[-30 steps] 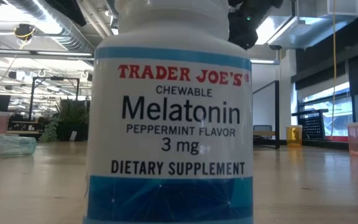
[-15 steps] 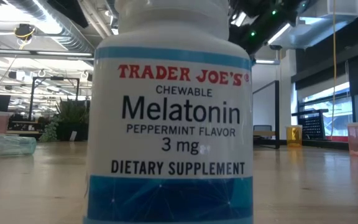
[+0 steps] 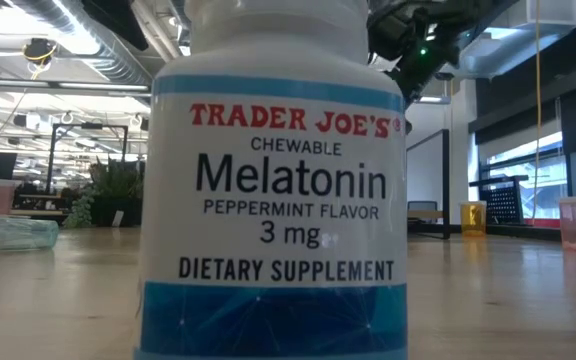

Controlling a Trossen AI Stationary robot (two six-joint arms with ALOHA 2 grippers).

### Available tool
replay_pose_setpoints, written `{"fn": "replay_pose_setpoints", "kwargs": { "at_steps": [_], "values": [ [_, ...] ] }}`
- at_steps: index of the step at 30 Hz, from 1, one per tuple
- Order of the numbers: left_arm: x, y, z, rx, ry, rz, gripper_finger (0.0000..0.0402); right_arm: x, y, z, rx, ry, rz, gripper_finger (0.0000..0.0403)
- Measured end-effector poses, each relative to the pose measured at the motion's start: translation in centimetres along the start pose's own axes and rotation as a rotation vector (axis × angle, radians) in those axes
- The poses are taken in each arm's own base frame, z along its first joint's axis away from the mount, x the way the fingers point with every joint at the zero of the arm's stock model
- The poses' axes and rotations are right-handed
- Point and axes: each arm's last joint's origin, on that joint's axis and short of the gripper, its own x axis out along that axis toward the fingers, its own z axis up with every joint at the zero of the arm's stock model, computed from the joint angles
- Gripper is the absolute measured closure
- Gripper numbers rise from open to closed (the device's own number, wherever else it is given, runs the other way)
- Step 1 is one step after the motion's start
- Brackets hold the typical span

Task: Pick and place medicine bottles onto shelf by color
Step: Put the right green pill bottle on the shelf aligned with the green bottle

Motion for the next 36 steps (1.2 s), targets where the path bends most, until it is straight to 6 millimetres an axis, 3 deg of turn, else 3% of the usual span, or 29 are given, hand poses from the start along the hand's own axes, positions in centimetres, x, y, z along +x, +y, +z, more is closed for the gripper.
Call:
{"fn": "replay_pose_setpoints", "kwargs": {
  "at_steps": [26, 36],
  "values": [
    [0.0, 0.0, 0.0, -0.003, -0.002, -0.001, 0.0148, 2.8, 0.5, -1.3, -0.087, 0.126, -0.057, 0.0284],
    [0.0, 0.0, 0.0, -0.003, -0.002, -0.001, 0.0148, 3.2, -0.9, -0.8, -0.070, 0.104, -0.072, 0.0284]
  ]
}}
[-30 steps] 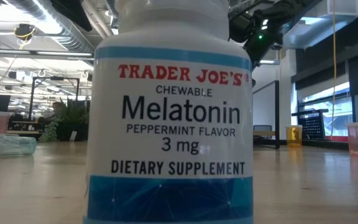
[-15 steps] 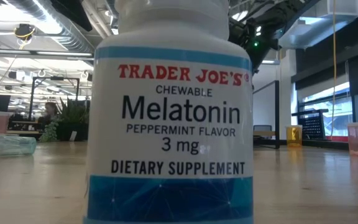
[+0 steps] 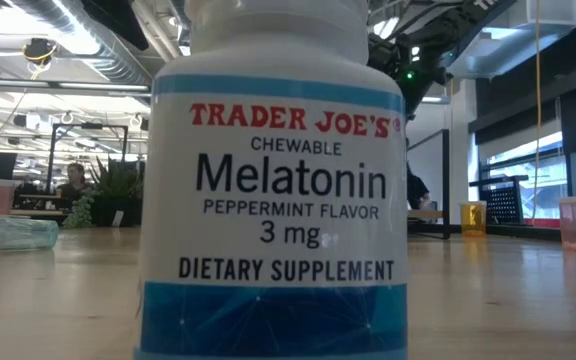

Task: Pick and place medicine bottles onto shelf by color
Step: Put the right green pill bottle on the shelf aligned with the green bottle

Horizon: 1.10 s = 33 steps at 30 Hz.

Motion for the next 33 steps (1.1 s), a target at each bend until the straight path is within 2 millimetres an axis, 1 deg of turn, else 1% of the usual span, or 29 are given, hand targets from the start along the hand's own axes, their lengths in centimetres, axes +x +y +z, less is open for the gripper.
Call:
{"fn": "replay_pose_setpoints", "kwargs": {
  "at_steps": [8, 13, 21, 33],
  "values": [
    [0.0, 0.0, 0.0, 0.000, 0.000, 0.000, 0.0148, 0.3, -0.9, 0.2, 0.007, -0.006, 0.020, 0.0284],
    [0.0, 0.0, 0.0, 0.000, 0.000, 0.000, 0.0148, 0.3, -0.8, 0.2, 0.007, -0.008, 0.024, 0.0284],
    [0.0, 0.0, 0.0, 0.000, 0.000, 0.000, 0.0148, 1.5, -0.5, 0.0, -0.030, 0.001, 0.033, 0.0284],
    [0.0, 0.0, 0.0, 0.000, 0.000, -0.001, 0.0148, 1.6, -0.4, 0.2, -0.032, -0.016, 0.026, 0.0284]
  ]
}}
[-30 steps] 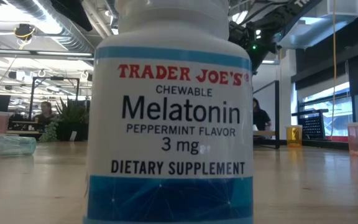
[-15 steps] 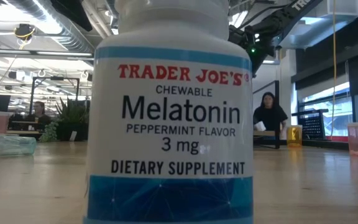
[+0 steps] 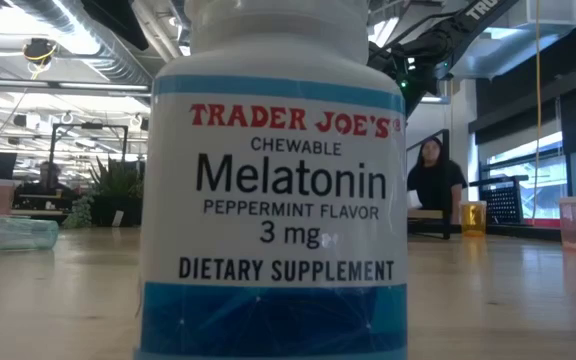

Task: Pick and place medicine bottles onto shelf by color
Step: Put the right green pill bottle on the shelf aligned with the green bottle

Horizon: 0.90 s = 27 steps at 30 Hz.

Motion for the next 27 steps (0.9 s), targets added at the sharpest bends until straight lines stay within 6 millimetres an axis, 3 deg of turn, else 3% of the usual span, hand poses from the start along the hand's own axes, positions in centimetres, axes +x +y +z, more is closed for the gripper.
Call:
{"fn": "replay_pose_setpoints", "kwargs": {
  "at_steps": [8, 27],
  "values": [
    [0.01, -0.01, 0.00, 0.000, 0.000, 0.000, 0.0148, 0.01, -0.01, -0.04, 0.041, 0.002, -0.004, 0.0279],
    [0.00, 0.00, 0.00, 0.000, 0.000, 0.000, 0.0148, 0.15, 0.04, -0.28, 0.021, 0.016, 0.003, 0.0218]
  ]
}}
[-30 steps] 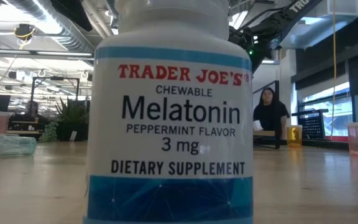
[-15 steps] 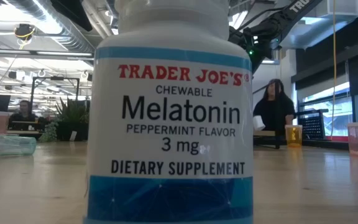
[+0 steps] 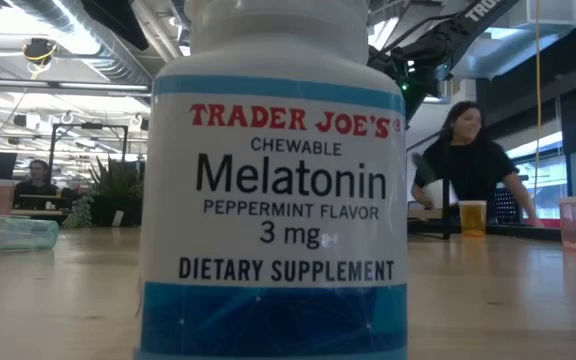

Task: Pick and place medicine bottles onto shelf by color
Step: Put the right green pill bottle on the shelf aligned with the green bottle, then put the left pink pill bottle on the shelf aligned with the pink bottle

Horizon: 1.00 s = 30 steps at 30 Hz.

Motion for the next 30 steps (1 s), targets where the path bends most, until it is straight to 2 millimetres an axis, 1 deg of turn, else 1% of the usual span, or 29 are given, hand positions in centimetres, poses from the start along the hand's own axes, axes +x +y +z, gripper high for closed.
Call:
{"fn": "replay_pose_setpoints", "kwargs": {
  "at_steps": [12, 21, 30],
  "values": [
    [0.0, 0.0, 0.0, 0.000, 0.002, -0.003, 0.0148, -0.2, 0.0, 0.3, -0.016, 0.010, -0.001, 0.0216],
    [0.0, 0.0, 0.0, 0.000, 0.003, -0.004, 0.0148, -2.0, -0.3, 2.5, -0.029, 0.087, -0.007, 0.0216],
    [0.0, 0.0, 0.0, 0.002, 0.005, -0.002, 0.0148, -4.1, -0.4, 4.4, -0.006, 0.151, -0.012, 0.0216]
  ]
}}
